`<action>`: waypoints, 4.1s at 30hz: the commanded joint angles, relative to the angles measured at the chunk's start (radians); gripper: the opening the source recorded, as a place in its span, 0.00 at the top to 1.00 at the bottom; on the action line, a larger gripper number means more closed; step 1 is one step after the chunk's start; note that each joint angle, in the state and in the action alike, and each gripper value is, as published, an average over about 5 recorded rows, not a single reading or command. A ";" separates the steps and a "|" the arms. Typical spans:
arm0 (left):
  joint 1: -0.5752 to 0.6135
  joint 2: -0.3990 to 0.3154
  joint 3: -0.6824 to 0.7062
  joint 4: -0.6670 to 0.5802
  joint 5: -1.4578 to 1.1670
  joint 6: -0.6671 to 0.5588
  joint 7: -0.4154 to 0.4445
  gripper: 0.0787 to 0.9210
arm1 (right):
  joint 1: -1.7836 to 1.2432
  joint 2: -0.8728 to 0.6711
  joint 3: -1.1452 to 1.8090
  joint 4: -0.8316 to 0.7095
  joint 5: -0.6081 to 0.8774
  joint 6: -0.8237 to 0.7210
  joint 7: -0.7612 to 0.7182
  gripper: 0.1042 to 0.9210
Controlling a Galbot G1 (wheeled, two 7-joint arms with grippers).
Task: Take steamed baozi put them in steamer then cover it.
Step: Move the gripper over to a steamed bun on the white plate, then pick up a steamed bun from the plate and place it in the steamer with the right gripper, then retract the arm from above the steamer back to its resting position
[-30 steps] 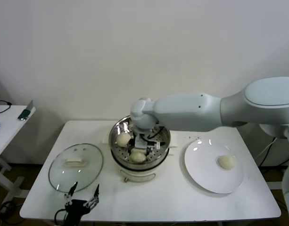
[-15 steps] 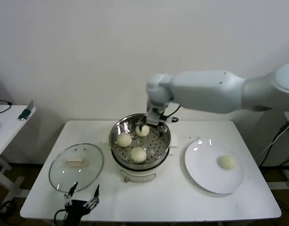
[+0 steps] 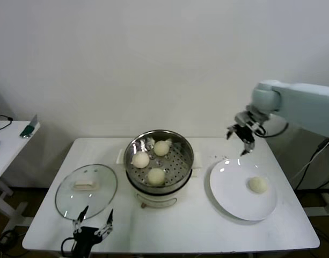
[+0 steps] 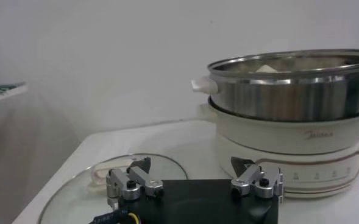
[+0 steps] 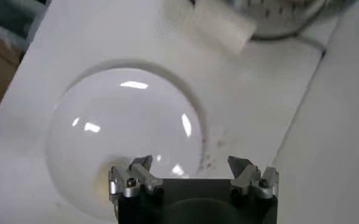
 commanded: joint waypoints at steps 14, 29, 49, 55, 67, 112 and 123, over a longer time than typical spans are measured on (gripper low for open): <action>0.015 -0.013 0.001 0.018 0.013 -0.010 0.001 0.12 | -0.556 -0.153 0.399 -0.198 -0.197 -0.150 0.043 0.12; 0.020 -0.012 -0.001 0.024 0.018 -0.013 -0.004 0.12 | -0.617 -0.100 0.490 -0.236 -0.206 -0.140 0.065 0.17; 0.007 -0.005 0.010 0.012 0.018 -0.008 -0.003 0.12 | 0.219 -0.056 -0.106 0.158 0.232 -0.217 0.044 0.27; 0.001 0.003 0.016 0.006 0.016 -0.005 -0.002 0.12 | 0.411 0.104 -0.123 0.314 0.447 -0.293 0.084 0.28; 0.007 0.009 0.008 -0.011 0.007 -0.009 -0.002 0.12 | 0.193 0.410 0.036 0.290 0.578 -0.437 0.228 0.28; 0.013 0.022 -0.008 -0.007 -0.013 -0.011 -0.002 0.12 | 0.063 0.347 0.114 0.056 0.572 -0.281 0.122 0.12; -0.022 0.015 -0.016 -0.002 0.021 -0.025 -0.013 0.12 | -0.540 -0.012 0.864 0.220 0.637 -0.302 0.938 0.12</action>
